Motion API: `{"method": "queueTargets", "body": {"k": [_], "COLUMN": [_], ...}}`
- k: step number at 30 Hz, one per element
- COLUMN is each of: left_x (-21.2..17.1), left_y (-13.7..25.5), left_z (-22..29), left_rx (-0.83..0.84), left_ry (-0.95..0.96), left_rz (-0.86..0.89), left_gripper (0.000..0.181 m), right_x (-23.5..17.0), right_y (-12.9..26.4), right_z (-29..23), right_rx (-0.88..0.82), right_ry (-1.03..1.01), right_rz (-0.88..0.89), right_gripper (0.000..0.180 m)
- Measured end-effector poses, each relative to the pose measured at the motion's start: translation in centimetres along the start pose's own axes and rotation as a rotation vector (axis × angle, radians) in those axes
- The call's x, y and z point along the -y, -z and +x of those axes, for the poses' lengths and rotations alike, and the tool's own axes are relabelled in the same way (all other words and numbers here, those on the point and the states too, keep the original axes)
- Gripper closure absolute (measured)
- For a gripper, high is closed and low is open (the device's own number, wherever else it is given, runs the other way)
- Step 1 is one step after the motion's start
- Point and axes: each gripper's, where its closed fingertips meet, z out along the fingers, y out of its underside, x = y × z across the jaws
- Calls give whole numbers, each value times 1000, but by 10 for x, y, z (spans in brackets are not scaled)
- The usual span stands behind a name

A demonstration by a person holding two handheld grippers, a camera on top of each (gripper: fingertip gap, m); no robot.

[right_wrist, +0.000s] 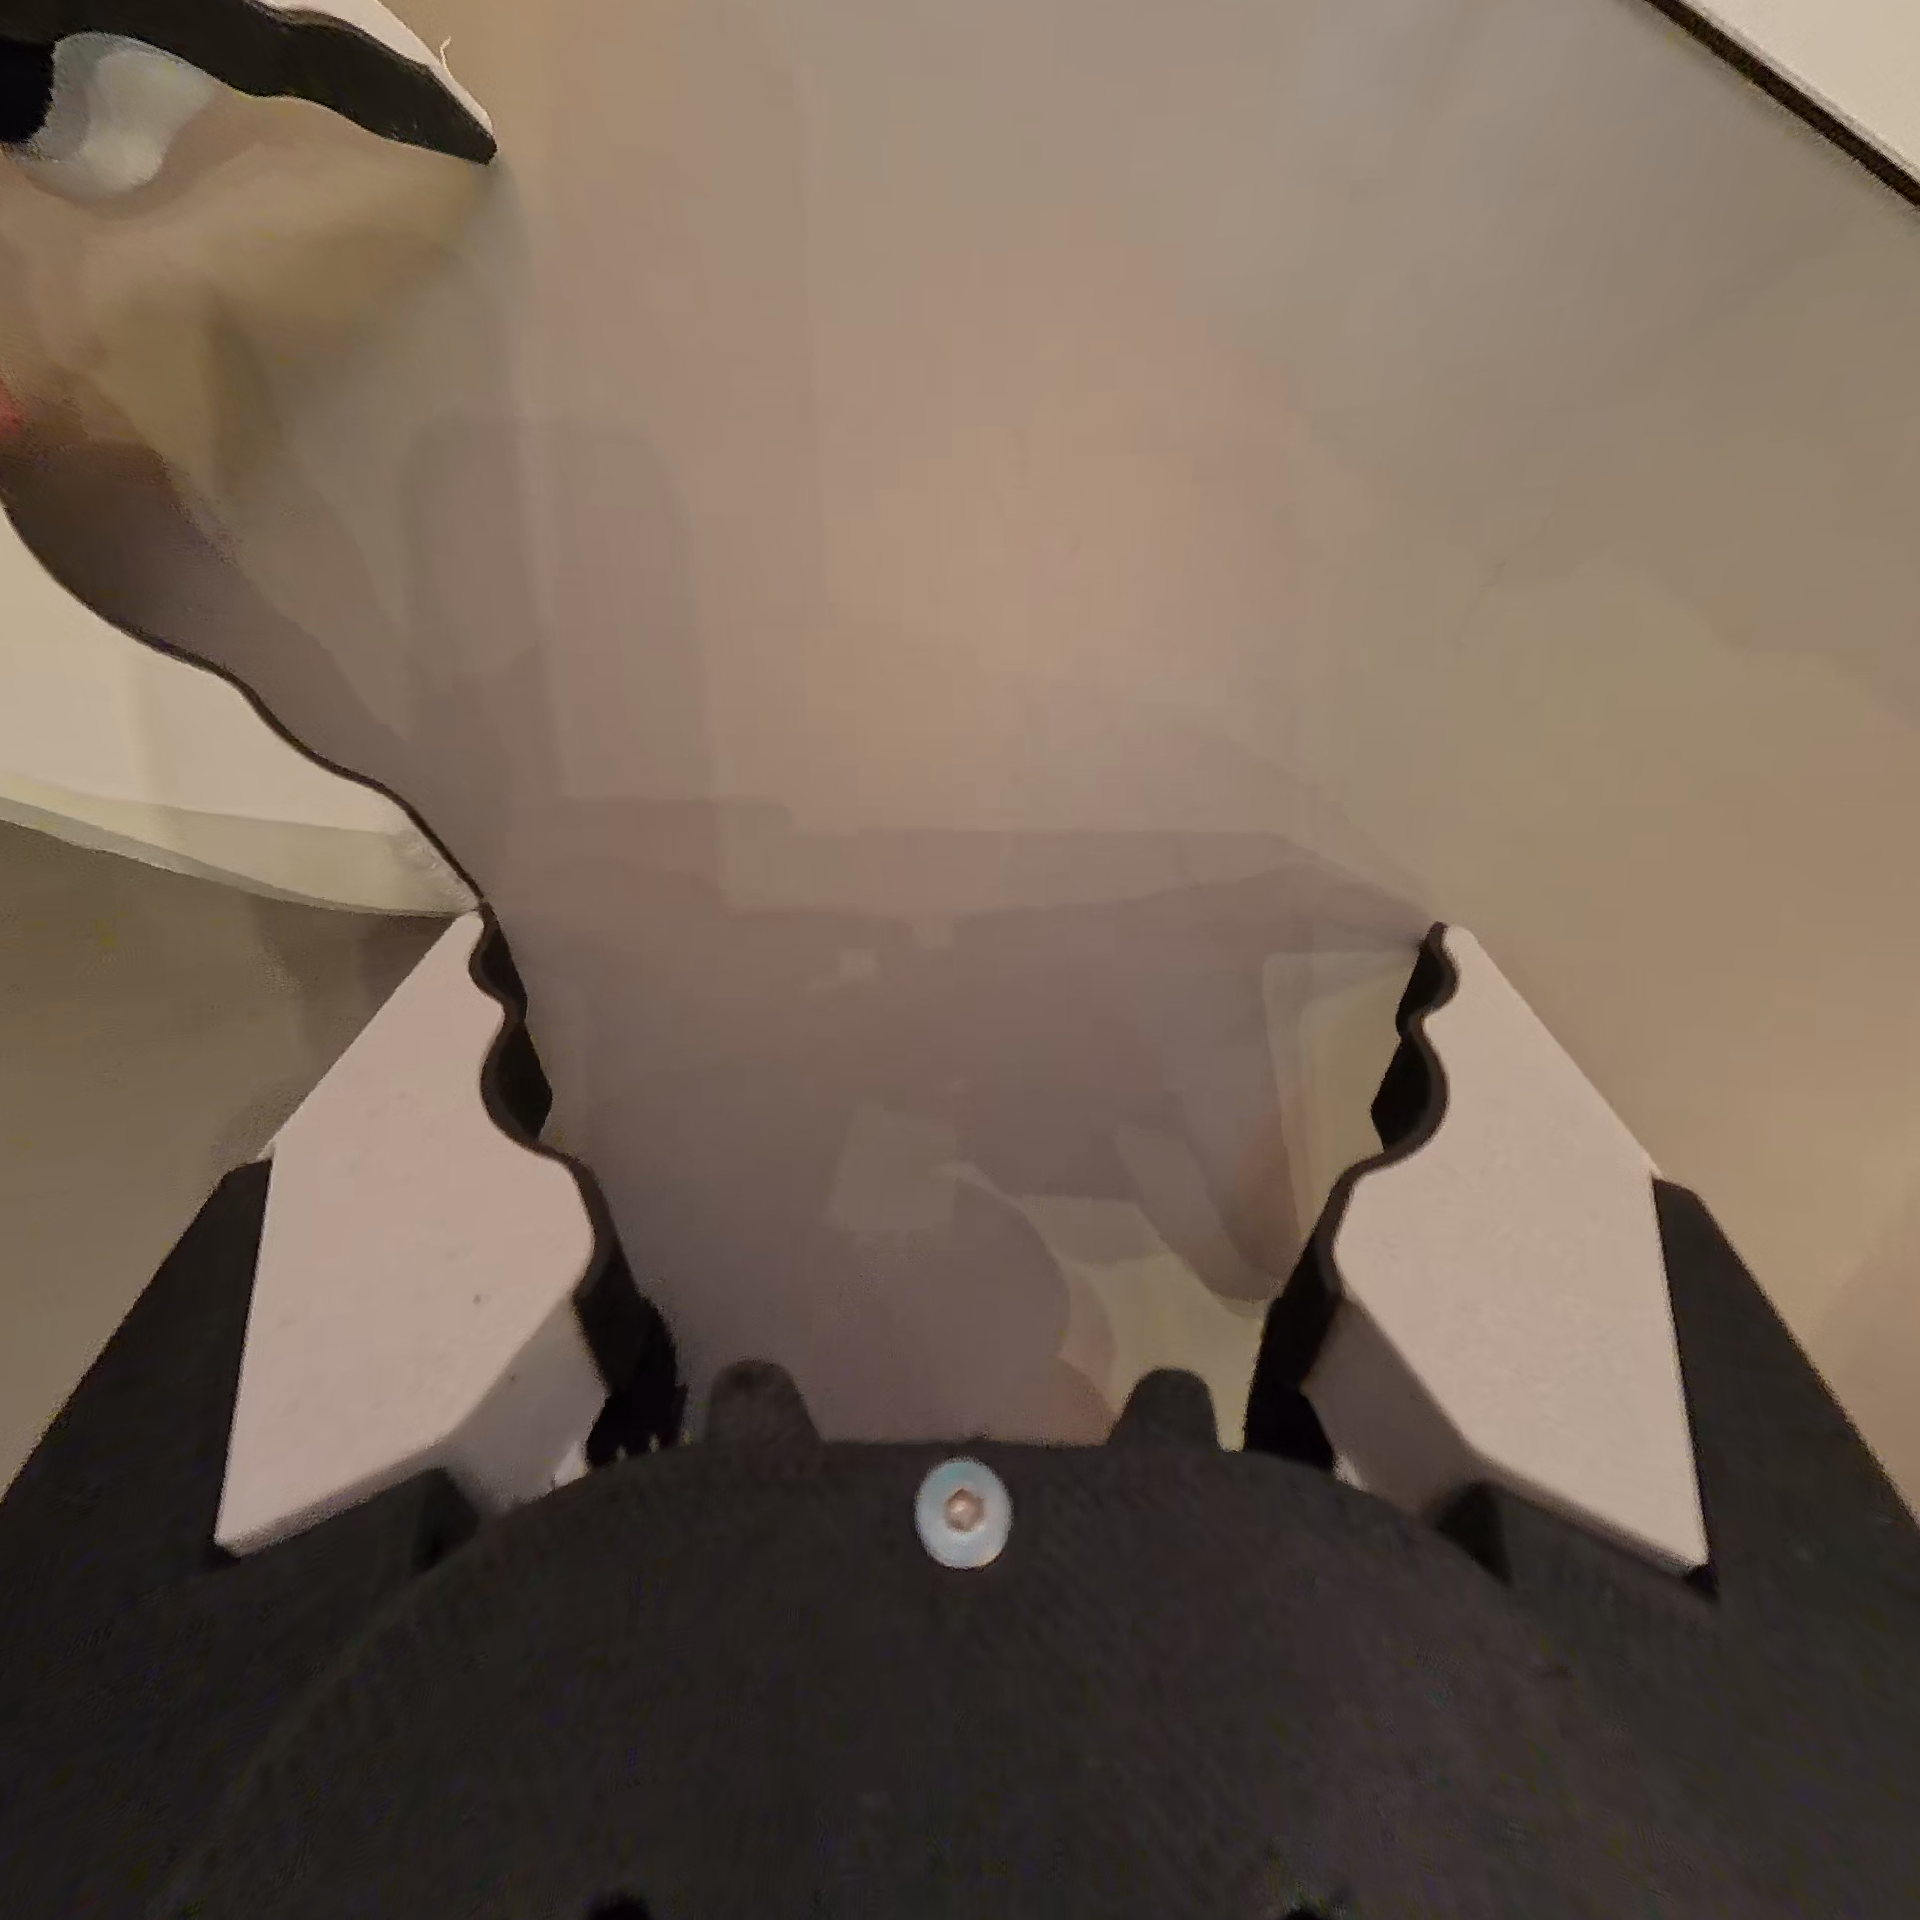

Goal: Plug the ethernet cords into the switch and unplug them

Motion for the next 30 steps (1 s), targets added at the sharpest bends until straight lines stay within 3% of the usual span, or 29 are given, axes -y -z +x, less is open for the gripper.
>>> {"method": "queueTargets", "body": {"k": [5,7,9,10,13,15,20,22,23,25,28,30], "left_x": [2,6,33,54,87,92,61,33,22,6,-24,-40], "left_y": [-2,8,40,69,141,174,201,186,179,161,131,120], "left_z": [-1,4,20,25,-2,-44,-178,-217,-231,-243,-238,-242], "left_rx": [14,-28,-134,-159,-64,40,318,305,293,236,115,133], "left_ry": [18,21,73,63,1,-42,-81,11,25,40,74,12], "left_rz": [-2,20,174,306,469,481,234,20,-51,-169,-409,-560], "left_gripper": [37,74,78,82,87,103,111,65,68,84,74,75], "right_x": [1,2,7,9,10,9,11,12,12,11,11,10], "right_y": [3,5,11,16,23,22,24,25,25,24,24,23], "right_z": [7,12,12,7,2,-2,-2,-2,-3,-5,-8,-9], "right_rx": [-16,-20,20,76,160,211,224,233,246,268,263,250], "right_ry": [-27,-36,-75,-90,-128,-132,-155,-159,-161,-165,-133,-114], "right_rz": [-6,9,70,104,151,139,163,174,168,152,154,154], "right_gripper": [33,45,64,87,117,133,141,136,134,125,125,124]}}
